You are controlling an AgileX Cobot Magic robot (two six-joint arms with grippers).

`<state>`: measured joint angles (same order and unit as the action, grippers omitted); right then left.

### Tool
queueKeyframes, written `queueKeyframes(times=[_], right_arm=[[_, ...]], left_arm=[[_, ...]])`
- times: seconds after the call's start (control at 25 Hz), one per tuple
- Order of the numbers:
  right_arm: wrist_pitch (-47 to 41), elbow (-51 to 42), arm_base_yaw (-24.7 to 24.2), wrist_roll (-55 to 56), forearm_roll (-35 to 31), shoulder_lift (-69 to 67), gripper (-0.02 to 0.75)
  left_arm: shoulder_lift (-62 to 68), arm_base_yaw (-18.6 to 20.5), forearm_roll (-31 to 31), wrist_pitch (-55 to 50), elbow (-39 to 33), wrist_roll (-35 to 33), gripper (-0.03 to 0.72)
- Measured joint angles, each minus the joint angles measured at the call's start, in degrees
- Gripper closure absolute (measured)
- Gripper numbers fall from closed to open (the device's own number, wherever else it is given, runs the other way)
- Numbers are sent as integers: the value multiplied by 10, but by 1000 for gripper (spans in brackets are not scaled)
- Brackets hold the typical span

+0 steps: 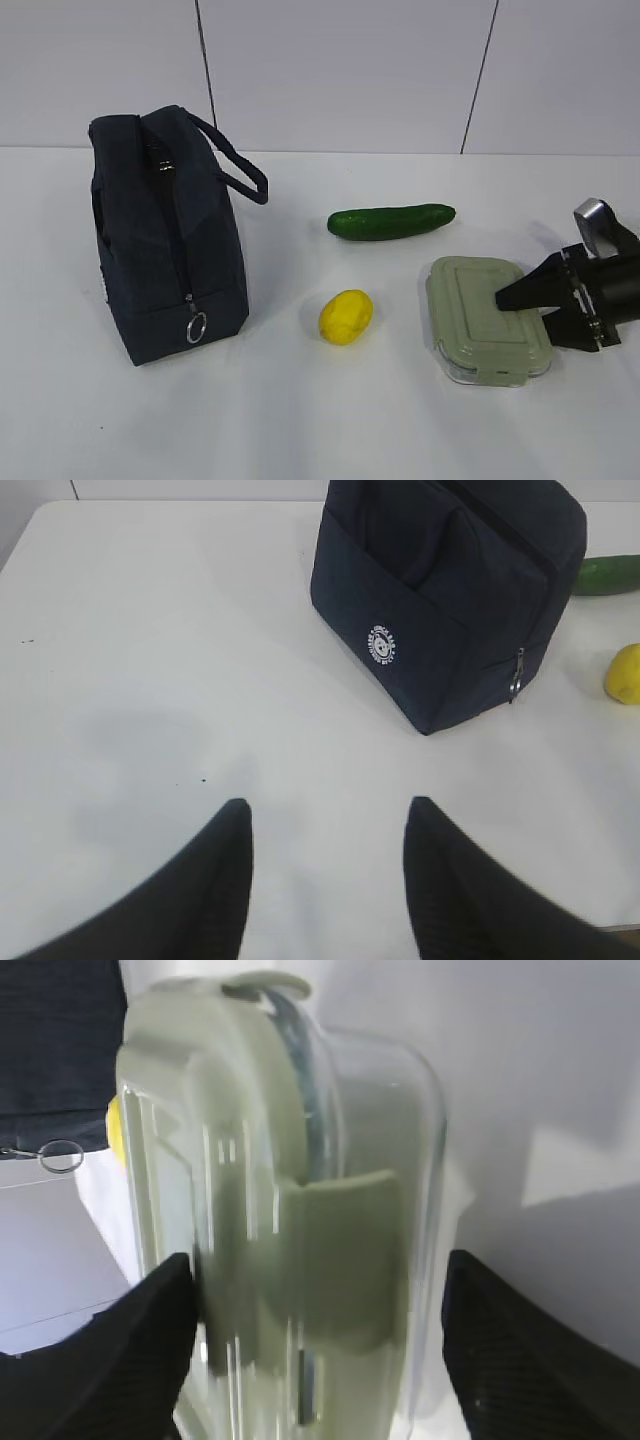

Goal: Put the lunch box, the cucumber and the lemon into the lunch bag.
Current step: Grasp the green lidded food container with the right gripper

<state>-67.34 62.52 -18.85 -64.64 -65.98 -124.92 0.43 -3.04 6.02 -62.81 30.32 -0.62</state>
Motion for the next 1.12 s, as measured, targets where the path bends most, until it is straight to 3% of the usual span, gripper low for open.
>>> queueKeyframes(times=[1.12], right_arm=[[-6,1,0,1,-12,-8,156]], left_arm=[[0,0,0,0,0,0,340]])
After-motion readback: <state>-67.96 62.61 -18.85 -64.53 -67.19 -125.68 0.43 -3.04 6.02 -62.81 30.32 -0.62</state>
